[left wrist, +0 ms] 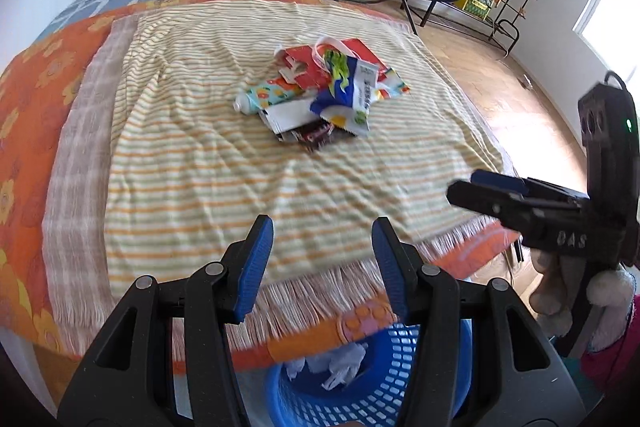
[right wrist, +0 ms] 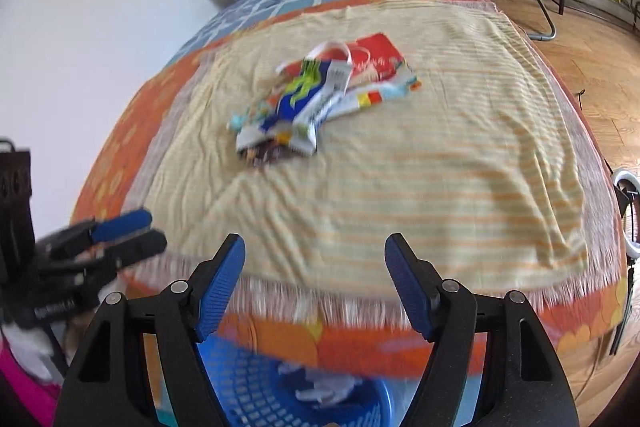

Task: Collect trash
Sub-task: 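Move both tools back over the remaining trash on the bed, then grasp the Snickers wrapper with the left tool while the right tool grasps the blue snack packet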

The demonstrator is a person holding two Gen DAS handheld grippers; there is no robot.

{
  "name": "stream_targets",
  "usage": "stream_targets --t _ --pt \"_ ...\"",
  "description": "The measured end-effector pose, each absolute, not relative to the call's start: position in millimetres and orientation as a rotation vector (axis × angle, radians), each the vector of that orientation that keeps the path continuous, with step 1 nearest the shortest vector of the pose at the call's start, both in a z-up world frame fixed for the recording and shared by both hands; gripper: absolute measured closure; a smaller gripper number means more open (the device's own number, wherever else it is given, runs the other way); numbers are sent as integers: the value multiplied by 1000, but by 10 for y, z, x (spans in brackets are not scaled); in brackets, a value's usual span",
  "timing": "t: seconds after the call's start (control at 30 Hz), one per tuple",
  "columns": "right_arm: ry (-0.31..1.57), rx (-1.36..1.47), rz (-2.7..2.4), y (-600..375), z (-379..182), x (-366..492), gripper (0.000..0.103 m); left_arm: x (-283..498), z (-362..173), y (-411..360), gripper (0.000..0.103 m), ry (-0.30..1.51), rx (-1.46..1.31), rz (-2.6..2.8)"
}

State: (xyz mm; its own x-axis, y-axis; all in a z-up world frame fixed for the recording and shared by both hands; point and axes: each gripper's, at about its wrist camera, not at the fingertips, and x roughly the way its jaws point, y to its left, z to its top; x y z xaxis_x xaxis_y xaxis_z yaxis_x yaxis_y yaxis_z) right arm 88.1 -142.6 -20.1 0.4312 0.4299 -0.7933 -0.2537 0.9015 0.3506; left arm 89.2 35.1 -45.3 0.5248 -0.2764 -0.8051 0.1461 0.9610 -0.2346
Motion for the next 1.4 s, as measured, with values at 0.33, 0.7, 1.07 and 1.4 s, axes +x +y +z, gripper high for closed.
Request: stream_targets --t 0.33,0.7,1.07,1.4 --pt "1064 258 345 -1126 -270 1701 31 1250 -658 374 50 1032 -223 -272" --pt "1105 283 261 -936 -460 2185 31 1462 -808 317 51 1055 -248 -283" --pt "1134 185 229 -780 -601 2341 25 1577 -859 300 54 1055 -244 -270" --pt "1128 223 210 -1184 -541 2250 26 1762 -925 243 54 1045 -239 -263"
